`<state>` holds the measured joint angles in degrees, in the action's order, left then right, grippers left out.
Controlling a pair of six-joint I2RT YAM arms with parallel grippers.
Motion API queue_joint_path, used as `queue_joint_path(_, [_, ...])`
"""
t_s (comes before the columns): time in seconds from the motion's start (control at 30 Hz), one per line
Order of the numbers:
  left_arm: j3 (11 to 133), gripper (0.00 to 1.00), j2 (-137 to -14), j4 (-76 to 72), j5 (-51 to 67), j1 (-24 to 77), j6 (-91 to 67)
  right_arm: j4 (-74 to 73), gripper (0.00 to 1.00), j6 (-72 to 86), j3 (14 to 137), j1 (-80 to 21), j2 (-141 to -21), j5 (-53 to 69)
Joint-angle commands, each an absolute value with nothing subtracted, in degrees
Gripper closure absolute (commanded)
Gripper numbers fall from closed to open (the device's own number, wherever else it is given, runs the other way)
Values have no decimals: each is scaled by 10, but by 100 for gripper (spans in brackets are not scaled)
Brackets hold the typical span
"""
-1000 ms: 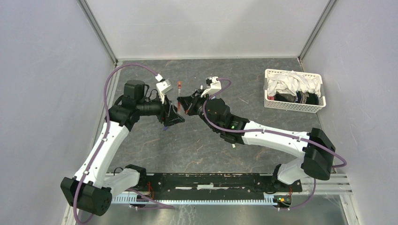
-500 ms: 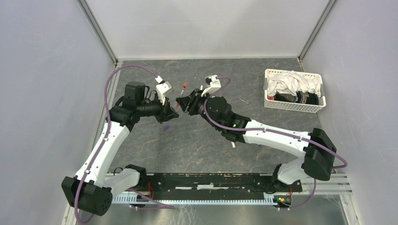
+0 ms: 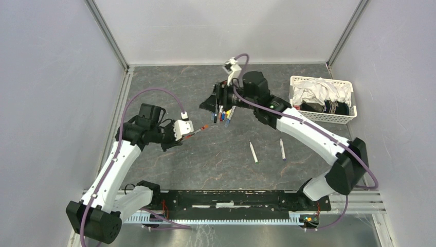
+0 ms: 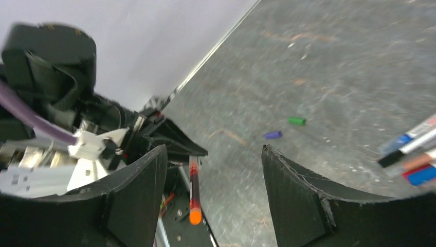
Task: Open the pen caps
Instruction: Pick up the pen from the center of the board, then open the pen cap from the pen.
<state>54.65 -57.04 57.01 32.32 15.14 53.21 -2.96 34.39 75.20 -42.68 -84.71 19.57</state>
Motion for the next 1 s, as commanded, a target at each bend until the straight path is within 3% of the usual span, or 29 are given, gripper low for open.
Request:
queue_joint_path(0.0, [548, 98, -542, 607, 308, 158, 665, -109, 27, 287, 799, -438, -924, 384])
queue_joint_path(0.33, [539, 98, -540, 608, 259, 176, 706, -112, 30, 282, 830, -487, -1009, 445])
queue_joint_path(0.53, [528, 98, -534, 608, 241, 184, 742, -96, 37, 289, 820, -492, -1030, 479])
queue_joint_path(0.8, [517, 98, -533, 594, 218, 191, 767, -60, 38, 311, 797, -504, -1042, 503])
queue_joint_path(0.97, [526, 98, -535, 594, 232, 192, 756, -62, 47, 311, 802, -514, -1054, 497])
